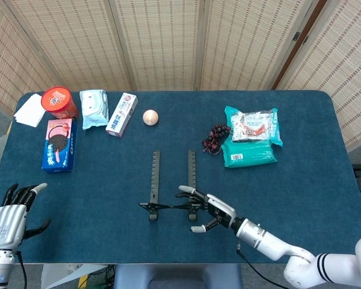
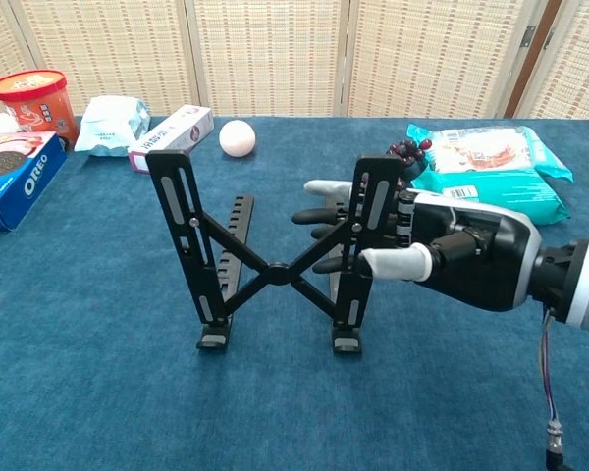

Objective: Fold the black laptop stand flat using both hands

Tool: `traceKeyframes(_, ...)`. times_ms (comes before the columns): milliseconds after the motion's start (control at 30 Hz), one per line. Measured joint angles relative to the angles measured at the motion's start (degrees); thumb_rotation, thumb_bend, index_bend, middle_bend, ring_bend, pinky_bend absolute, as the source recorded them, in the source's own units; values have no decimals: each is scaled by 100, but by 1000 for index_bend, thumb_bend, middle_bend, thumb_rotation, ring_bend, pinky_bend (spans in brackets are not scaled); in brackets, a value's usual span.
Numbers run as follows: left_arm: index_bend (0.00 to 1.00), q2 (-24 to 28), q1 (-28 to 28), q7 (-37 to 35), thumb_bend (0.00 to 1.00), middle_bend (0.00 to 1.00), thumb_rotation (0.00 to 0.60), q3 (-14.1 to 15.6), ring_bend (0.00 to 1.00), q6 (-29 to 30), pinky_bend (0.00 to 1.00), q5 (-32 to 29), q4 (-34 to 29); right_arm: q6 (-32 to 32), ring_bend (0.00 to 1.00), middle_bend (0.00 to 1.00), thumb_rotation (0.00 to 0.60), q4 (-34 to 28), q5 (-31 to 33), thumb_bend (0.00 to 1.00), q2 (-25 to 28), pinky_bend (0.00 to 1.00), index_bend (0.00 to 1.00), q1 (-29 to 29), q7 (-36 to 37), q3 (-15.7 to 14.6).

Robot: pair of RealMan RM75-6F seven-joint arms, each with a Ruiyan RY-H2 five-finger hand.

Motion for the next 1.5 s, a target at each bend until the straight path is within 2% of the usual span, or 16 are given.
traceKeyframes(167, 172, 1, -37, -32, 193, 207, 600, 1, 166, -72, 64, 1, 28, 54, 29, 148, 600, -1, -17, 41, 10, 162, 0, -29, -134, -17)
traceKeyframes(367, 172, 33, -146, -254, 193, 207, 600, -12, 166, -264, 64, 16, 74, 191, 26, 141, 600, -90, 17, 41, 170, 162, 0, -97, -645, 31)
traceKeyframes(667, 172, 123, -408, -1127, 192, 207, 600, -19, 166, -786, 65, 48, 187, 788, 15, 134, 600, -651, -163, 42, 1107, 162, 0, -323, -1406, 30)
traceKeyframes(867, 168, 213, -657, -2353, 185, 207, 600, -15, 166, -1296, 65, 100, 235, 1349, 13, 132, 600, -1140, -274, 41, 1895, 162, 0, -558, -1709, 48)
traceKeyframes(1100, 165, 230, -1069, -4320, 154, 207, 600, -10, 166, -1941, 65, 322, 403, 1820, 13, 131, 600, -1568, -302, 41, 2594, 162, 0, -804, -1914, 183)
traceKeyframes(1300, 153, 187, -1541, -6132, 126, 207, 600, 70, 166, -2419, 64, 794, 679, 2014, 13, 131, 600, -1740, -277, 41, 2882, 162, 0, -983, -1923, 278)
traceKeyframes(1500, 142, 9, -2125, -7894, 120, 207, 600, 244, 166, -2657, 65, 1452, 1141, 2113, 13, 131, 600, -1801, -278, 41, 2967, 162, 0, -1130, -1943, 322)
